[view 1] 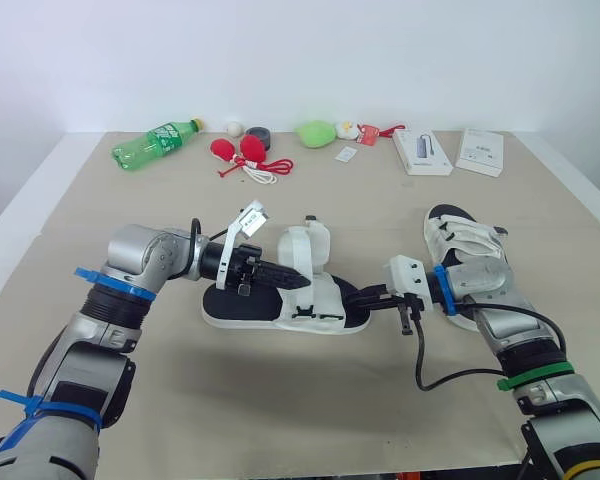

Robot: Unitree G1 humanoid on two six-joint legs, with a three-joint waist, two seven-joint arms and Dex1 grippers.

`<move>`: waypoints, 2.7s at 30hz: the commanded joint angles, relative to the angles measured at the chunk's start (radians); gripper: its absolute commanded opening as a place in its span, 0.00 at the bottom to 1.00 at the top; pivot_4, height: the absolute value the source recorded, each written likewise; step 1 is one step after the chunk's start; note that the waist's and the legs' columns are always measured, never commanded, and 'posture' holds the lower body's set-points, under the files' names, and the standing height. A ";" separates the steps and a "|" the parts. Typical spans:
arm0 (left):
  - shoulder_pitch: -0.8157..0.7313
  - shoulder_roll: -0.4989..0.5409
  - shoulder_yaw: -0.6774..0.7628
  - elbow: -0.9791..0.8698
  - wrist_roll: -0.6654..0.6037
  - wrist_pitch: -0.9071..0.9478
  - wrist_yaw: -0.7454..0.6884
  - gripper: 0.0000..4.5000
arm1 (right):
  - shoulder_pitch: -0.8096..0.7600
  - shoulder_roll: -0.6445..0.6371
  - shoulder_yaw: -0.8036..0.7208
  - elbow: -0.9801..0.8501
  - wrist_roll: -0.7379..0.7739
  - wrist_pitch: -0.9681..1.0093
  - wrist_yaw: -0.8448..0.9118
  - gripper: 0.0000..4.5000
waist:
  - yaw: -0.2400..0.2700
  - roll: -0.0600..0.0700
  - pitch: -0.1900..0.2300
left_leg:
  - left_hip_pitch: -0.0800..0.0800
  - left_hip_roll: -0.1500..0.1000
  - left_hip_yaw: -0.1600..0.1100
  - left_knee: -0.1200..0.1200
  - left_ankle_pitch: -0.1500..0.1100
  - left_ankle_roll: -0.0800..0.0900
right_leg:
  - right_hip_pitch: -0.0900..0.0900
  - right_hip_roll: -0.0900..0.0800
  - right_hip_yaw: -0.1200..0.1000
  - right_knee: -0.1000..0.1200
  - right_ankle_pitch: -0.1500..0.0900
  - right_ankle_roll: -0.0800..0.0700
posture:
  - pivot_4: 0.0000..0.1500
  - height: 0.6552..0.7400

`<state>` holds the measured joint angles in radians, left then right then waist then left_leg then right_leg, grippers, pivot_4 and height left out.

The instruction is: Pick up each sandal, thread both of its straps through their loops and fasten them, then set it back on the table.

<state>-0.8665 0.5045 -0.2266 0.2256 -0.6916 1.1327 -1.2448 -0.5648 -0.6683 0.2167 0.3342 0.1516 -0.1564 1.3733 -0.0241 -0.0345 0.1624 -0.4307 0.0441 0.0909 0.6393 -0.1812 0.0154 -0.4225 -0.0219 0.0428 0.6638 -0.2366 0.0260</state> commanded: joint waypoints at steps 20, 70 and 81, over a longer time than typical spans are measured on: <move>0.007 0.038 -0.078 -0.020 0.104 -0.095 -0.141 0.02 | -0.004 -0.016 0.009 0.009 -0.026 -0.002 0.008 0.00 | 0.000 0.000 0.000 | 0.000 0.000 0.000 0.000 0.000 0.000 | 0.000 0.000 0.000 0.000 -0.001 0.000 | 1.00 1.00; 0.040 0.032 -0.058 -0.089 0.046 -0.013 -0.064 0.02 | -0.003 -0.013 0.020 0.017 -0.036 -0.019 0.016 0.00 | 0.000 0.000 0.000 | 0.000 0.000 -0.001 0.000 0.000 0.000 | 0.000 0.000 -0.001 0.001 0.001 0.004 | 1.00 1.00; 0.048 0.037 -0.111 -0.110 0.102 -0.097 -0.102 0.02 | -0.012 -0.012 0.019 0.028 -0.040 -0.021 0.016 0.00 | 0.000 0.000 0.000 | 0.000 0.000 -0.001 0.000 0.000 0.000 | 0.001 0.000 0.000 0.001 0.000 0.003 | 1.00 1.00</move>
<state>-0.8221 0.5277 -0.3192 0.1460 -0.5974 1.0570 -1.3220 -0.5771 -0.6688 0.2243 0.3438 0.1347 -0.1804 1.3767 -0.0238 -0.0345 0.1622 -0.4306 0.0436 0.0903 0.6398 -0.1814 0.0157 -0.4218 -0.0222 0.0425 0.6649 -0.2365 0.0288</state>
